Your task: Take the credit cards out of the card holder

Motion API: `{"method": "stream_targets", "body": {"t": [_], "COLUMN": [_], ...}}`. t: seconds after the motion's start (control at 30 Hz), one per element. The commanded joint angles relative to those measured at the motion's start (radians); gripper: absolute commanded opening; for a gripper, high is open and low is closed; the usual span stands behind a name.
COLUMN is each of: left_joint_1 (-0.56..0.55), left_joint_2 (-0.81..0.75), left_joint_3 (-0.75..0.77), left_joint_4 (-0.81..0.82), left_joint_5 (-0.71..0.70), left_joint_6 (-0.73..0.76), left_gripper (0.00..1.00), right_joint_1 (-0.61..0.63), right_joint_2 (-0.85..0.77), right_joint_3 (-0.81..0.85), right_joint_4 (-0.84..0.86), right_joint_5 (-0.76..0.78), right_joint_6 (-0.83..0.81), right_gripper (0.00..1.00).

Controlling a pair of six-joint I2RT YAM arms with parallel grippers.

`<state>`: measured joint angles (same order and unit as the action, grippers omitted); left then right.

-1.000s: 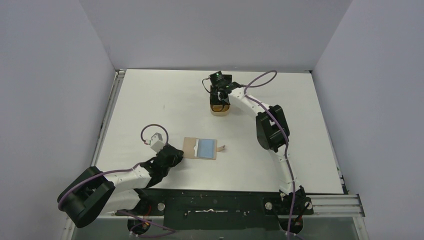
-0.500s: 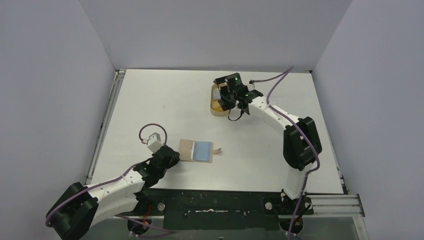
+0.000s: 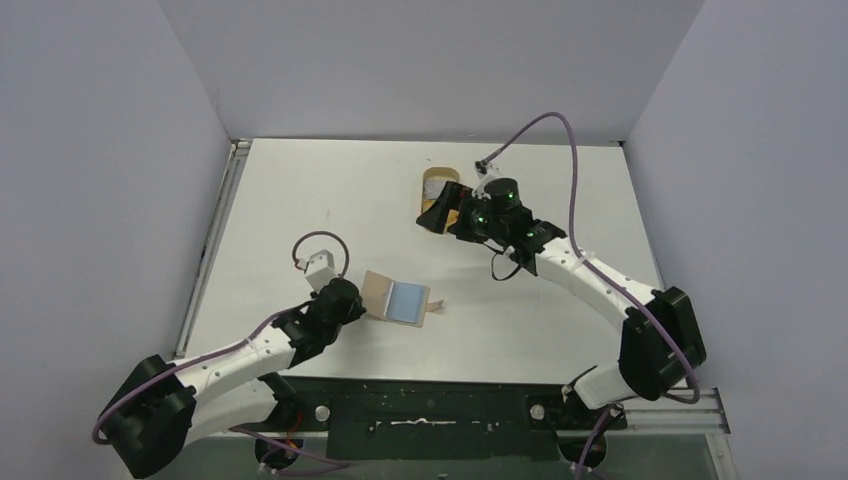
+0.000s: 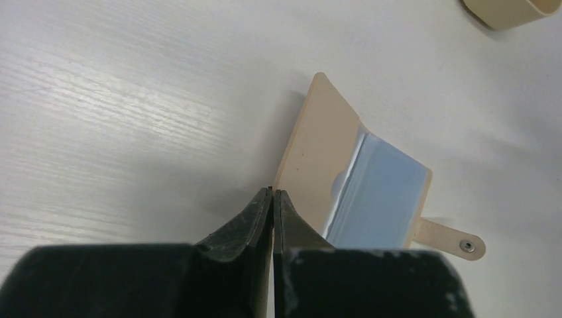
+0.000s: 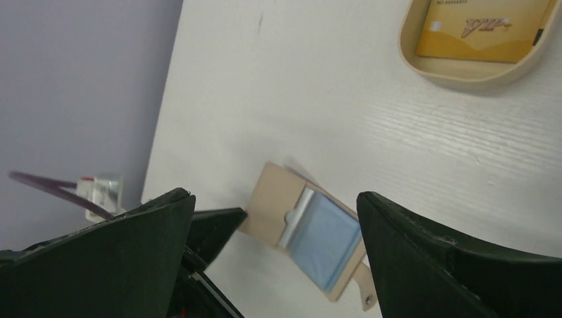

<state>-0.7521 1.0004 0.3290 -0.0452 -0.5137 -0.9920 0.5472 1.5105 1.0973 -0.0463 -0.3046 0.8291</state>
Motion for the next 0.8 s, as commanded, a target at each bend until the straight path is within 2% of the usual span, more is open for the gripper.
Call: {"method": "stream_targets", "body": {"t": [0.0, 0.07, 0.1, 0.13, 0.23, 0.3, 0.43, 0.5, 0.67, 0.73, 0.77], "left_joint_1": [-0.029, -0.037, -0.04, -0.045, -0.058, -0.069, -0.086, -0.086, -0.054, -0.008, 0.038], "left_joint_2": [0.071, 0.113, 0.124, 0.149, 0.203, 0.238, 0.265, 0.24, 0.127, 0.072, 0.047], "left_joint_3": [0.116, 0.141, 0.151, 0.16, 0.186, 0.213, 0.273, 0.29, 0.319, 0.318, 0.314], "left_joint_4": [0.022, 0.019, 0.023, 0.025, 0.03, 0.028, -0.046, -0.078, -0.11, -0.082, -0.06], "left_joint_5": [0.0, 0.013, 0.019, 0.025, 0.047, 0.061, 0.026, -0.021, -0.098, -0.038, 0.052], "left_joint_6": [0.033, 0.033, 0.032, 0.03, 0.009, -0.002, -0.006, 0.043, 0.26, 0.356, 0.392], "left_gripper": [0.0, 0.01, 0.09, 0.18, 0.53, 0.69, 0.86, 0.96, 0.97, 0.97, 0.97], "right_joint_1": [0.006, 0.005, 0.004, 0.003, -0.001, -0.003, -0.006, -0.01, -0.019, -0.027, -0.033], "right_joint_2": [-0.141, -0.199, -0.225, -0.249, -0.313, -0.347, -0.408, -0.447, -0.513, -0.521, -0.524], "right_joint_3": [-0.109, -0.165, -0.185, -0.199, -0.221, -0.227, -0.242, -0.263, -0.297, -0.292, -0.291], "right_joint_4": [-0.053, -0.053, -0.06, -0.072, -0.123, -0.157, -0.202, -0.204, -0.219, -0.232, -0.233], "right_joint_5": [-0.006, 0.023, 0.037, 0.05, 0.093, 0.11, 0.148, 0.175, 0.222, 0.222, 0.217], "right_joint_6": [-0.225, -0.25, -0.266, -0.281, -0.322, -0.348, -0.394, -0.407, -0.473, -0.515, -0.529], "right_gripper": [1.0, 1.0, 1.0, 1.0, 1.0, 1.0, 1.0, 1.0, 1.0, 1.0, 1.0]}}
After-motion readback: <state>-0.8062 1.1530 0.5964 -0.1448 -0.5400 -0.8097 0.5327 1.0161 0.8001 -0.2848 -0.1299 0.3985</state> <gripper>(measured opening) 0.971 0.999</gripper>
